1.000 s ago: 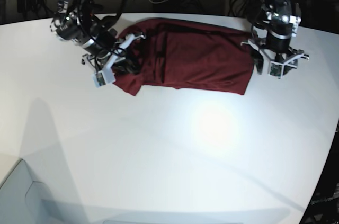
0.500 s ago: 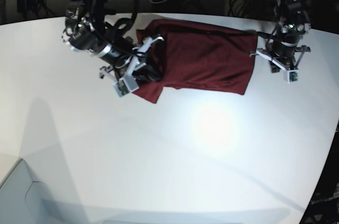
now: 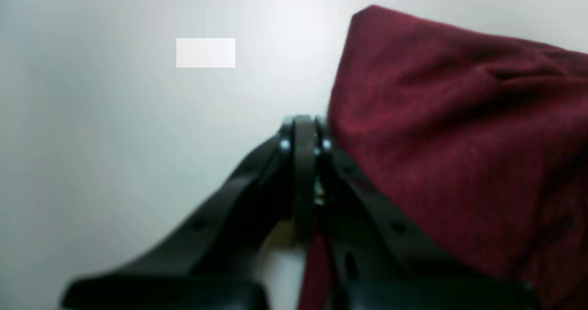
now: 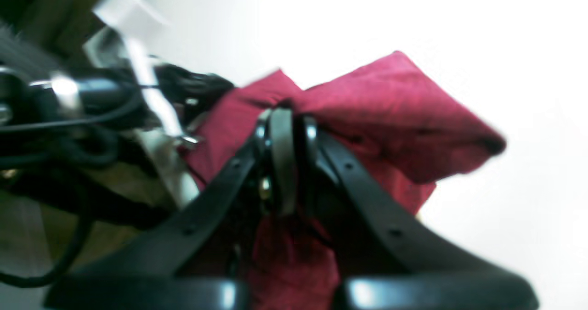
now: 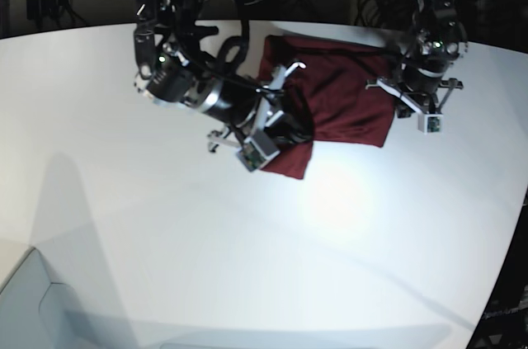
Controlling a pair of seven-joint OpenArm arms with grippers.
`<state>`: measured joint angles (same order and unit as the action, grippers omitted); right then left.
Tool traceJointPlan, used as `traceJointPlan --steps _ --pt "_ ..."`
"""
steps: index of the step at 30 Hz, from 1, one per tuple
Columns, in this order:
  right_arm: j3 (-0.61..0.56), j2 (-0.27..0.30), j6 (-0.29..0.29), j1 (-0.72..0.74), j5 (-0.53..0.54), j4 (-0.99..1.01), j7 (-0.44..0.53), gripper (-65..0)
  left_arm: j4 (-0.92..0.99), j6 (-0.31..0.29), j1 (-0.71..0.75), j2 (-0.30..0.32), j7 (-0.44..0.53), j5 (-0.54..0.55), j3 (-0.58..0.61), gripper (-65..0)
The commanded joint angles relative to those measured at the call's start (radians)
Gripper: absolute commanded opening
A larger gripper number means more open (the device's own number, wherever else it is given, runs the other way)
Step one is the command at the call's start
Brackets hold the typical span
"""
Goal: Layout the t-shirt on the table in an organized manner, then fold the t-shirt properly
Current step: 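Lift the collar end with the right gripper and fold it over the hem fold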
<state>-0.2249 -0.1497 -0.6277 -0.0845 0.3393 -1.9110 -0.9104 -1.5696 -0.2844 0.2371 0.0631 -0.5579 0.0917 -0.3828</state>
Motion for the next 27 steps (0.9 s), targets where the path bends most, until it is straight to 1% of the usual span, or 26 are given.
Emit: traceJointPlan --steps 1,5,11,13,17,19,22,27 --pt "-0.020 -0.007 -0.001 0.033 0.024 -0.017 0.029 -65.0 -0.013 0.001 -0.002 0.005 0.017 0.007 -0.006 -65.0" --pt "-0.117 -0.007 -0.001 0.079 0.022 -0.002 0.029 -65.0 -0.013 0.001 0.014 0.005 0.017 0.009 -0.006 -65.0" --pt "-0.221 -0.007 -0.001 0.128 0.024 0.137 0.041 -65.0 -0.013 0.001 0.014 0.005 0.017 0.009 -0.006 -65.0" --pt "-0.247 -0.007 -0.001 0.134 0.024 0.172 0.075 -65.0 -0.013 0.001 0.014 0.005 0.017 0.009 -0.006 -65.0" --pt "-0.261 -0.007 -0.001 0.159 0.022 0.259 0.150 -65.0 -0.027 0.003 0.014 0.005 0.017 0.009 -0.008 -65.0" --pt "-0.270 -0.007 -0.001 0.188 0.028 0.313 0.156 -65.0 -0.042 0.003 0.014 0.005 0.017 0.009 -0.011 -65.0" --pt "-0.281 -0.007 -0.001 0.222 0.030 0.354 0.159 -65.0 -0.074 0.003 0.028 0.004 0.017 0.010 -0.055 -65.0" --pt "-0.293 -0.007 -0.001 0.266 0.024 0.367 0.159 -65.0 -0.122 0.001 0.040 0.004 0.017 0.010 -0.107 -65.0"
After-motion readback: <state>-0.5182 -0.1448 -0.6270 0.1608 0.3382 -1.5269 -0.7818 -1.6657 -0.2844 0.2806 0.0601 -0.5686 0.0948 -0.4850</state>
